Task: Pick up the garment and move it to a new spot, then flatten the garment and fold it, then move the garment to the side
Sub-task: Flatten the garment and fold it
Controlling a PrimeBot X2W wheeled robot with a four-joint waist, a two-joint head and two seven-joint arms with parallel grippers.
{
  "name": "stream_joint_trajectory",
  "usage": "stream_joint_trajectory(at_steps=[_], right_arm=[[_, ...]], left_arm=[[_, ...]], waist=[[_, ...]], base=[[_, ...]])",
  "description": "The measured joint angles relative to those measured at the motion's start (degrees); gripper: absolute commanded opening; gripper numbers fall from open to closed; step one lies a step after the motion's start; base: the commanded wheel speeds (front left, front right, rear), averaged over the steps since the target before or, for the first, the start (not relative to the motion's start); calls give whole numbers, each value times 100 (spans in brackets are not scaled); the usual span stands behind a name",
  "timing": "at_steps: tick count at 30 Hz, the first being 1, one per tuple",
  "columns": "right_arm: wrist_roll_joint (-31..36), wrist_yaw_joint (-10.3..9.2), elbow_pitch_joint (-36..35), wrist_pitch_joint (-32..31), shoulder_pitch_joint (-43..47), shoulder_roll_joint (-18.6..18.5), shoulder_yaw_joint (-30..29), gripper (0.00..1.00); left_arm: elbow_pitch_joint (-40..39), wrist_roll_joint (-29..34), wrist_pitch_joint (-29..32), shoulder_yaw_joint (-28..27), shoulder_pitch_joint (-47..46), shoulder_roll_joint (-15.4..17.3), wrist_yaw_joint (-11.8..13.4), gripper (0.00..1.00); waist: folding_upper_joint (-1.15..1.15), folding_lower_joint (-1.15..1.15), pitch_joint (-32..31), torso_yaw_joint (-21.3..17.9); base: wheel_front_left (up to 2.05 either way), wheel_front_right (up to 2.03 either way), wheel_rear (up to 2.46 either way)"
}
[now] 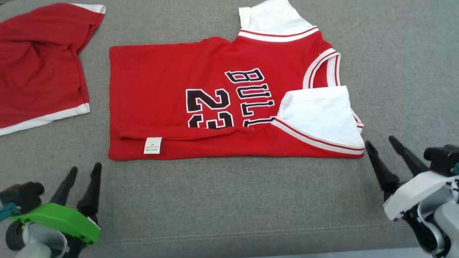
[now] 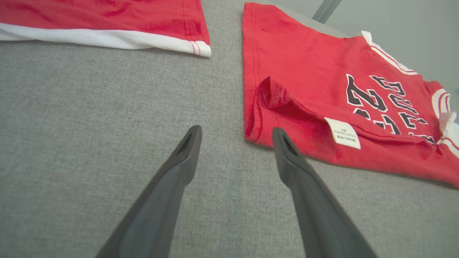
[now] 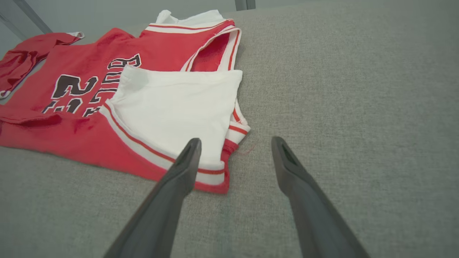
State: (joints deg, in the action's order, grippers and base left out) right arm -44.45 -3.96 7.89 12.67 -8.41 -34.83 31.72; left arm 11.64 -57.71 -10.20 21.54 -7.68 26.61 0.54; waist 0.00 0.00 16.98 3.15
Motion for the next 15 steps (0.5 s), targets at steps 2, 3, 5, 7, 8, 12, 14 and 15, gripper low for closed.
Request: stream_joint_trajectory(at_steps=[2, 3, 5, 7, 8, 12, 14, 15], right_arm=[[-4, -15, 123, -1, 186, 132, 88, 100], [-10, -15, 179, -2, 260, 186, 122, 100], [-16, -15, 256, -3, 353, 260, 216, 100], [-27, -13, 259, -10, 396, 292, 299, 100], [-27, -13, 257, -10, 396, 299, 321, 100], [24, -13, 255, -10, 389, 311, 364, 100], [37, -13, 266, -11, 371, 310, 370, 100], [65, -12, 277, -12, 354, 304, 393, 100]], left_arm=[[113, 191, -56, 204, 127, -74, 0, 100], [155, 201, -80, 272, 175, -108, 0, 100], [233, 201, -103, 394, 221, -171, 0, 100], [235, 240, -96, 476, 275, -168, 0, 100], [235, 282, -94, 499, 295, -152, 1, 100], [230, 421, -96, 516, 309, -76, 55, 100], [226, 516, -96, 550, 303, -53, 56, 100], [225, 566, -96, 591, 299, -47, 56, 100]], waist=[[0, 0, -161, 14], [0, 0, -240, 22], [0, 0, -402, 39], [0, 0, -556, 58], [0, 0, -623, 66], [0, 0, -795, 89], [0, 0, -785, 91], [0, 0, -764, 91]], base=[[0, 0, 0], [0, 0, 0], [0, 0, 0], [0, 0, 0], [0, 0, 0], [0, 0, 0], [0, 0, 0], [0, 0, 0]])
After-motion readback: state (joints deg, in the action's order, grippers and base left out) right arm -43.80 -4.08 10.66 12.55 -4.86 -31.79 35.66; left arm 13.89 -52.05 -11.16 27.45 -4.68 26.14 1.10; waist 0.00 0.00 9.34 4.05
